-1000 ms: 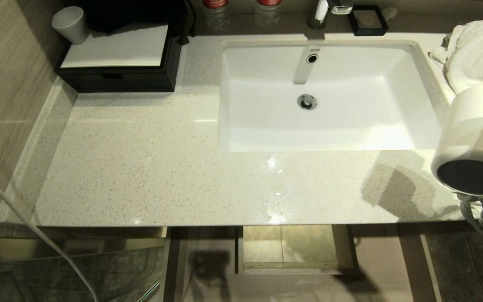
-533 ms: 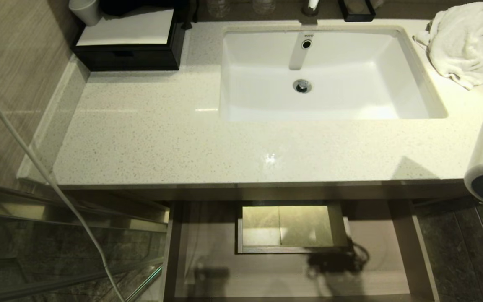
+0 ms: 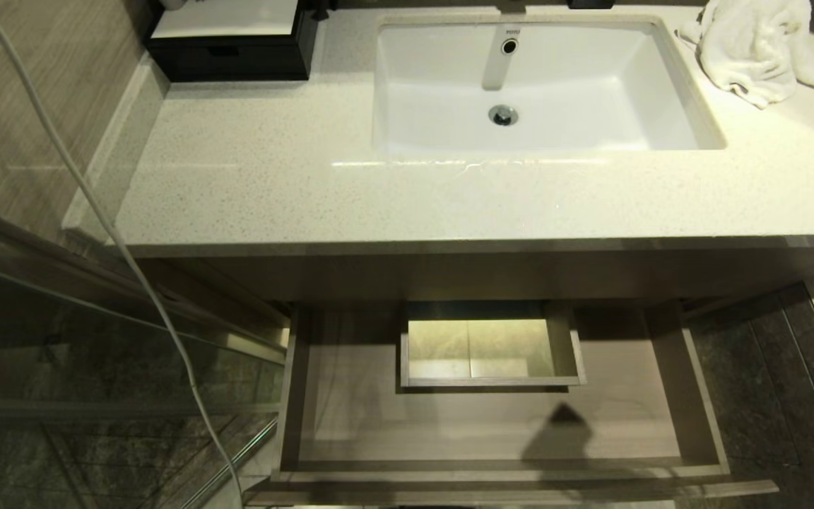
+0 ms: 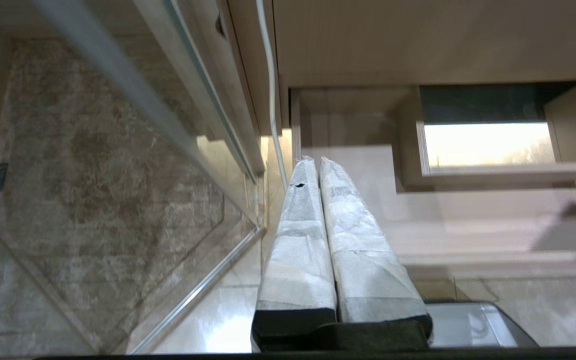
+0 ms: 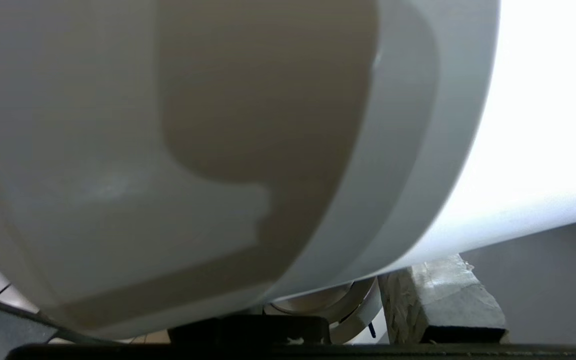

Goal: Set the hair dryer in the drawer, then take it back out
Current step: Put it into the drawer

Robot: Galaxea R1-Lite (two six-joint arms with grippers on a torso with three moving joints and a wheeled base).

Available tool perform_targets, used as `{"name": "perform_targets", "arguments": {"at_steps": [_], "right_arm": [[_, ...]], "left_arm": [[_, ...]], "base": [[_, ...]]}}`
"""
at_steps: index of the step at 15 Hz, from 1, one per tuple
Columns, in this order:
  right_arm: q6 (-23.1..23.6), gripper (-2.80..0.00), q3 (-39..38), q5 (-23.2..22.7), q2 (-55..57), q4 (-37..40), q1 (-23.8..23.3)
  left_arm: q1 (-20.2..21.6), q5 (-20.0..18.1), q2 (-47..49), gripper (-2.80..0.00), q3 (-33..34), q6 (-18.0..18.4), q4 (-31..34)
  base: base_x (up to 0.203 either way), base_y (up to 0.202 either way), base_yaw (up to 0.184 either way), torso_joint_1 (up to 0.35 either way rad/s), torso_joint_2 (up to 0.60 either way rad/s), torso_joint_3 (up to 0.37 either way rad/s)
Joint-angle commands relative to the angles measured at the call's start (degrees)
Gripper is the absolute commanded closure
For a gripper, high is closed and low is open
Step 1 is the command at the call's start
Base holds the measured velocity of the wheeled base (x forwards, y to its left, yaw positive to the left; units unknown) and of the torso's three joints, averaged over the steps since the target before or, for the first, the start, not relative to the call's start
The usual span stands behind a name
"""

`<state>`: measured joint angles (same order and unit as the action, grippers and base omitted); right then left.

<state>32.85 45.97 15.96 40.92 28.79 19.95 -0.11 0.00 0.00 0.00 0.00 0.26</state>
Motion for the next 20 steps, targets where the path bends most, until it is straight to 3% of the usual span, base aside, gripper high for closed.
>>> {"name": "perform_targets", "arguments": {"at_steps": [1,11,20], "right_arm": [[-0.06,0.00,-4.50,0.12,-7.19,-0.30,-1.79],[-2.00,0.00,-6.59,0.13,-10.69,-0.23,-4.93],[-2.09,0.00,-9.40,0.04,-13.51,-1.28,-5.45]], "left_arm": [[0.02,0.00,0.00,0.00,0.09,0.00,0.00],[-0.02,0.00,0.00,0.00,0.09,0.00,0.00],[0.02,0.00,0.00,0.00,0.09,0.00,0.00]], "base": [[0.000,0.000,0.000,-0.309,0.13,-0.174],[0.000,0.000,0.000,-0.223,0.05,-0.173],[0.000,0.000,0.000,-0.129,0.26,0.126]]}}
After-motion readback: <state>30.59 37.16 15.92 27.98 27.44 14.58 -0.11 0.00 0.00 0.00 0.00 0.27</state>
